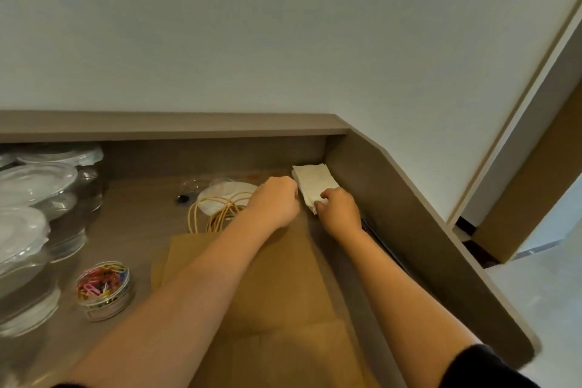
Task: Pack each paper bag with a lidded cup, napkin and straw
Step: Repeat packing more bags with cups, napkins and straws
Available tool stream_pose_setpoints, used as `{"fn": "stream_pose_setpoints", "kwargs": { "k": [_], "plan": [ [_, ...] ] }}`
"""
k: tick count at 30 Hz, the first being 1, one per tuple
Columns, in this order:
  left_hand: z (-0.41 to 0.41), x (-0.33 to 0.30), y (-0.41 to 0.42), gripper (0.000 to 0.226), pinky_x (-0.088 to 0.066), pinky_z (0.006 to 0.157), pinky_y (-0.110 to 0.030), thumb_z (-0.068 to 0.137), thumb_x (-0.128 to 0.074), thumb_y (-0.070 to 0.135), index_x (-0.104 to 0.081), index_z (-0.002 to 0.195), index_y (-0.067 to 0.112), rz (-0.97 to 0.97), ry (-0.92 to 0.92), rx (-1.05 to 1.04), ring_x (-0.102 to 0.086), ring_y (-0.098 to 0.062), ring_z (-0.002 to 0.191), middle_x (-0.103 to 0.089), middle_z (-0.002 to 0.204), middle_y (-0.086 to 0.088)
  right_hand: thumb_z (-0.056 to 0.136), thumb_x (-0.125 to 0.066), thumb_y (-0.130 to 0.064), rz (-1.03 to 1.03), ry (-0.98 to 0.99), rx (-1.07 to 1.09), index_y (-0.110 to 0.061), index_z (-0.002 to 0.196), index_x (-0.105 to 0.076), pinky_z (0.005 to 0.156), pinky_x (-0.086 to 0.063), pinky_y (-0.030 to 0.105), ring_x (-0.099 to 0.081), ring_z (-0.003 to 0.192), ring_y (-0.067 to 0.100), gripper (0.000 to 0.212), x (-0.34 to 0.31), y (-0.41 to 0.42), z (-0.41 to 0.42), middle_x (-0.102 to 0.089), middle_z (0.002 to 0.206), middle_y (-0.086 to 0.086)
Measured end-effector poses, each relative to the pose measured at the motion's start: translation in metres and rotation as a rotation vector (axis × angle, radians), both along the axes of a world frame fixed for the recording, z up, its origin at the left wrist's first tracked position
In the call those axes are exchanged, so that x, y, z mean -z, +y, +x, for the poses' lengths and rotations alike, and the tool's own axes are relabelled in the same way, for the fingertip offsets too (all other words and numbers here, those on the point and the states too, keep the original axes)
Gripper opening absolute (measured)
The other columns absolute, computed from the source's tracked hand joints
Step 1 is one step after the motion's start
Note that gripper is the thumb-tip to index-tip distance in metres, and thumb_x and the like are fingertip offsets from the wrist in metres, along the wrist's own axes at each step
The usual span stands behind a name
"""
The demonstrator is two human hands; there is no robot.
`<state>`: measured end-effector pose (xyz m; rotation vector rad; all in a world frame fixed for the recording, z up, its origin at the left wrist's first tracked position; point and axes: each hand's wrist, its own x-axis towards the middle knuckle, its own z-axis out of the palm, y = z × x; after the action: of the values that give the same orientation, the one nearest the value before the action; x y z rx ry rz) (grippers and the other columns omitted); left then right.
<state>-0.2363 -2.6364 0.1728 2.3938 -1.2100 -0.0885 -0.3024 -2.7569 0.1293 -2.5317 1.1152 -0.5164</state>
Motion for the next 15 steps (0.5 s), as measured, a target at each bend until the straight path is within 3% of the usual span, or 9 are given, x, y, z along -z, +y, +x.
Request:
{"fn": "stream_pose_setpoints", "kwargs": {
  "k": [6, 10, 15],
  "plan": [
    [0.011, 0.005, -0.019, 0.02, -0.05, 0.079, -0.03, 0.094, -0.05, 0.015, -0.065, 0.108, 0.011, 0.028, 0.022, -0.011, -0.061, -0.021, 0.092, -0.065, 0.103, -0.008, 0.095, -0.045, -0.023, -0.108, 0.127, -0.029, -0.006, 0.097, -0.064, 0.078, -0.043, 0.035, -0.056, 0.096, 0.03, 0.026, 0.011, -0.022, 0.02, -0.062, 0.1, 0.013],
    [0.012, 0.011, -0.027, 0.019, -0.05, 0.079, -0.03, 0.094, -0.05, 0.015, -0.065, 0.105, 0.011, 0.011, 0.055, -0.002, -0.06, -0.02, 0.091, -0.065, 0.103, -0.008, 0.095, -0.042, -0.023, -0.193, 0.162, -0.047, -0.008, 0.095, -0.066, 0.077, -0.042, 0.035, -0.056, 0.086, 0.026, 0.028, 0.015, -0.027, 0.023, -0.059, 0.088, 0.009],
    [0.007, 0.017, -0.033, 0.021, -0.045, 0.072, -0.025, 0.094, -0.047, 0.011, -0.067, 0.101, 0.008, -0.002, 0.158, 0.003, -0.06, -0.021, 0.091, -0.065, 0.099, -0.009, 0.096, -0.039, -0.016, -0.321, 0.166, -0.125, -0.006, 0.102, -0.063, 0.081, -0.039, 0.035, -0.055, 0.098, 0.03, 0.027, 0.013, -0.019, 0.022, -0.06, 0.106, 0.012]
  ]
}}
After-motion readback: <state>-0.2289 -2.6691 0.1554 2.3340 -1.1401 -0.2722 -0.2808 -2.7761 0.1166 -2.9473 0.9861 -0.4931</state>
